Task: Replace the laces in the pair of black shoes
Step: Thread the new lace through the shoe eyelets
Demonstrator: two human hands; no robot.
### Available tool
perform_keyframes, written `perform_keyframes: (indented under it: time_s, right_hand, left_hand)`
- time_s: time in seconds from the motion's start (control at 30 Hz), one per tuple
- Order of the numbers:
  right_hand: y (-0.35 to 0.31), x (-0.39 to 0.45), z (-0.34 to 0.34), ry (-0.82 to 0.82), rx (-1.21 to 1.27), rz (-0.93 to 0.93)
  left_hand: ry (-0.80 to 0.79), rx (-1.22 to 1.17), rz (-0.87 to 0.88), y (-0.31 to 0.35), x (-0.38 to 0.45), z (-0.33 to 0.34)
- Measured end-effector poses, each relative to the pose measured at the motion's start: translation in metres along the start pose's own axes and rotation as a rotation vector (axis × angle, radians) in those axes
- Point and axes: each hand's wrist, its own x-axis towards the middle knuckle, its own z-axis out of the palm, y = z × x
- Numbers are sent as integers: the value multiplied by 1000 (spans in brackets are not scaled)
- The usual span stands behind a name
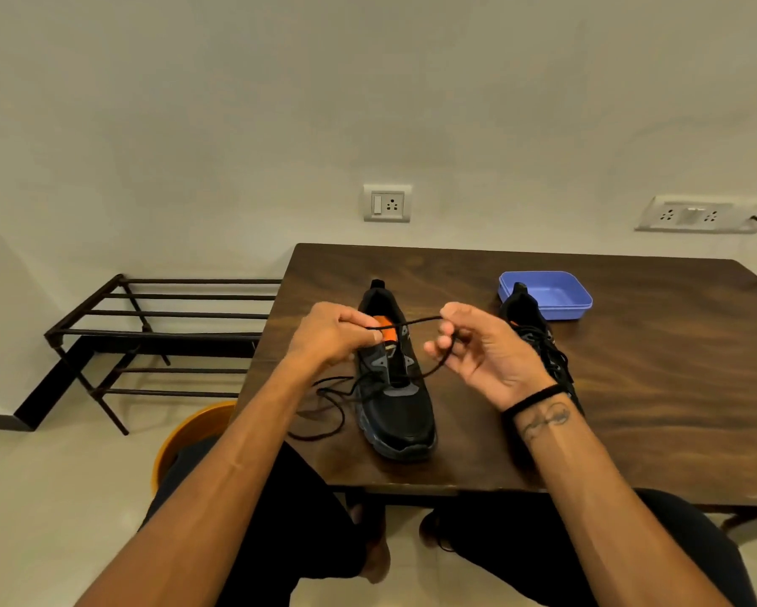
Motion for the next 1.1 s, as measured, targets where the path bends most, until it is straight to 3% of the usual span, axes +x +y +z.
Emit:
perform_keyframes:
  time_s: [0.07,0.13,0.2,0.27,0.33,0.5,0.63,0.73,0.87,0.97,1.1]
  right_hand:
    - [-14,-1,-8,64,32,-37]
    - [-25,-1,-18,132,45,-66]
    - [-32,1,-29,226,52,-80]
    - [-32,5,-36,300,-7,-101]
    - [-27,7,-34,293,-168,-109]
    - [-5,3,-16,6,-481,-20]
    - [2,3,-15,-65,-488,-25]
    - [-2,4,-20,18,-494,-52]
    - [-12,6,-36,205,-503,-117]
    - [-12,7,-38,208,-511,-151]
    - [0,6,-26,65,-696,-162]
  left_hand:
    - [138,347,-11,-10,5,-3]
    - [224,524,-94,-16,8,-8]
    - [204,670,-243,-19,7,-14]
    - [75,761,-364,-21,2,-17]
    - [-55,695,-335,-19,-3,-17]
    - [-325,249,146,11,-15,2]
    - [-400,-10,214,21,-18,19]
    - [-283,84,224,18,-13,15]
    - [93,445,119,-1,-1,-2]
    - [55,504,91,-7,-3,-8]
    - [-65,450,277,6,-9,5]
